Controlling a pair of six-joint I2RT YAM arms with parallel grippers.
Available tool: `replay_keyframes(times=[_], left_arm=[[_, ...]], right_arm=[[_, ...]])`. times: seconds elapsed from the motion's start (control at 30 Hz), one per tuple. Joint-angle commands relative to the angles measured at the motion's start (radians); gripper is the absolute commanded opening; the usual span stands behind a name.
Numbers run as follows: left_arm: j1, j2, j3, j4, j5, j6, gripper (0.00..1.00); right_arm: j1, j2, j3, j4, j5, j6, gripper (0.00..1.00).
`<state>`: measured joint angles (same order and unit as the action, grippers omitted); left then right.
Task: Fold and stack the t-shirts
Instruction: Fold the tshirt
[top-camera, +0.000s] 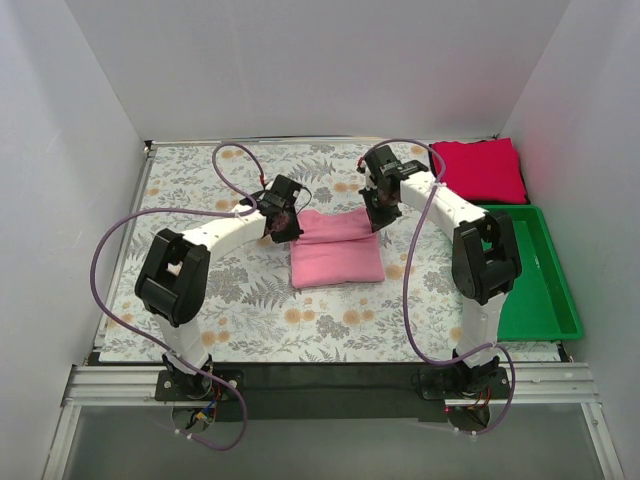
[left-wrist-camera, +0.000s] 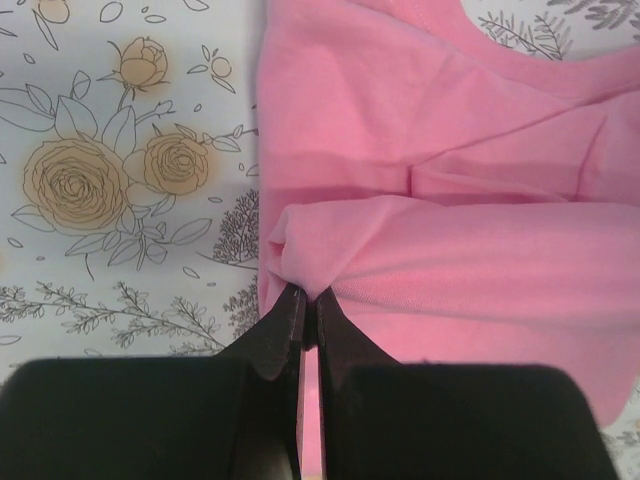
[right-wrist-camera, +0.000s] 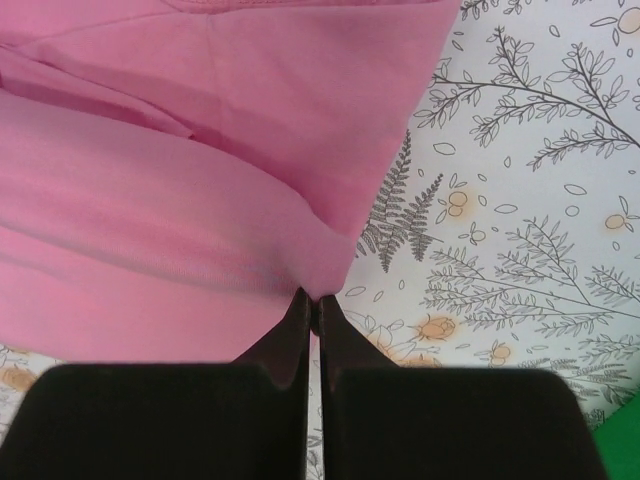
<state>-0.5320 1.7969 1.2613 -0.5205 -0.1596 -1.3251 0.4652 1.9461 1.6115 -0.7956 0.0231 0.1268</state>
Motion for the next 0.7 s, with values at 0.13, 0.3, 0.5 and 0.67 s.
replay_keyframes(times=[0.13,0.3,0.5,0.67], left_arm=[[0.021,0.028,-0.036,0.103,-0.129,0.012,0.0],[0.021,0.05,-0.057,0.134,-0.138,0.01,0.01],[0.021,0.021,-0.066,0.163,-0.146,0.041,0.15],[0.023,-0.063,-0.085,0.177,-0.144,0.066,0.43]], right_arm=[[-0.031,0.004,-0.09,0.145,0.072,-0.019,0.01],[-0.034,-0.004,-0.148,0.205,0.08,-0.007,0.04],[-0.036,-0.024,-0.162,0.213,0.08,0.019,0.09],[-0.036,-0.099,-0.18,0.222,0.097,0.036,0.29]])
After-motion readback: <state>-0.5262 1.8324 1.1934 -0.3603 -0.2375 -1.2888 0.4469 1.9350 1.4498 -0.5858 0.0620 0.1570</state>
